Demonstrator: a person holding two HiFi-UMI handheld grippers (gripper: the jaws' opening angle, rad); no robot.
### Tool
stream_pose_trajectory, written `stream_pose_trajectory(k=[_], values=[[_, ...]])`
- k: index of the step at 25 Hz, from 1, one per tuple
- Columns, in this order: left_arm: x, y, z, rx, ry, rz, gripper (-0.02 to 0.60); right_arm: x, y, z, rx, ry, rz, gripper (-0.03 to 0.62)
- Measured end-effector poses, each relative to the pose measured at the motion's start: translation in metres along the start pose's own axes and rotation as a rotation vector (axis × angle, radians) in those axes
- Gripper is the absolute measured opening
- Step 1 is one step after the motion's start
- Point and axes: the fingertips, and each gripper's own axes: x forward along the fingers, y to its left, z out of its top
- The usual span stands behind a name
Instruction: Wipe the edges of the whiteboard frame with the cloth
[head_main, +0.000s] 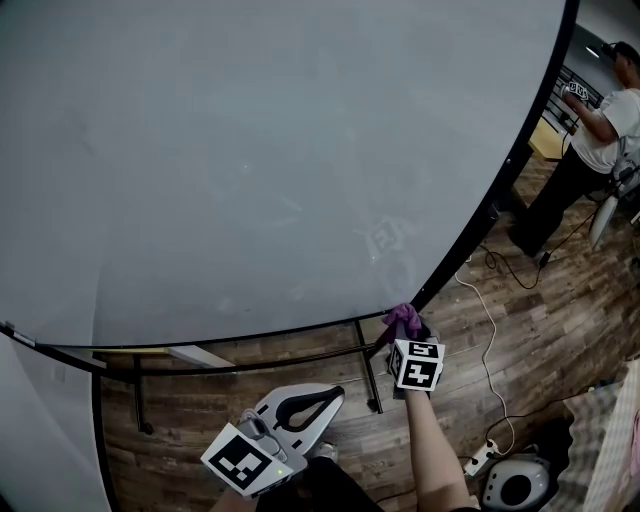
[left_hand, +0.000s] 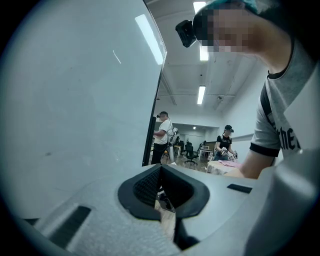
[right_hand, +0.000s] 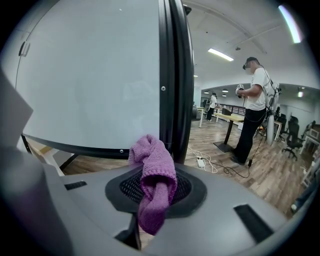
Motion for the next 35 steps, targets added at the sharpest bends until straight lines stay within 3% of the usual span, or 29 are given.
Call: stream_pose_trajectory(k=[11, 18, 23, 30, 35], values=[[-0.013, 0.020, 0.001, -0.004, -0.002, 0.020, 0.017, 0.005, -0.012, 0.003, 0.038, 0.013, -0.070, 0.071], [-0.034, 0.022, 0.006, 0.030, -0.094, 0.040, 0.017, -0.011, -0.005, -0.006, 0.073, -0.017, -0.054, 0.071], [-0.060, 0.032, -0.005, 0.008, -0.038, 0.081, 0.017, -0.034, 0.014, -0.013, 0.096, -0.043, -0.036, 0.071], [-0.095, 0.028, -0.003, -0.008, -0.036, 0.083, 0.017, -0.084, 0.048, -0.006, 0.093, -0.113, 0.002, 0.071], [-0.123, 0.020, 0.005, 0.027, -0.067, 0.087, 0.017, -0.126, 0.080, 0.003, 0.073, -0.161, 0.052, 0.072]])
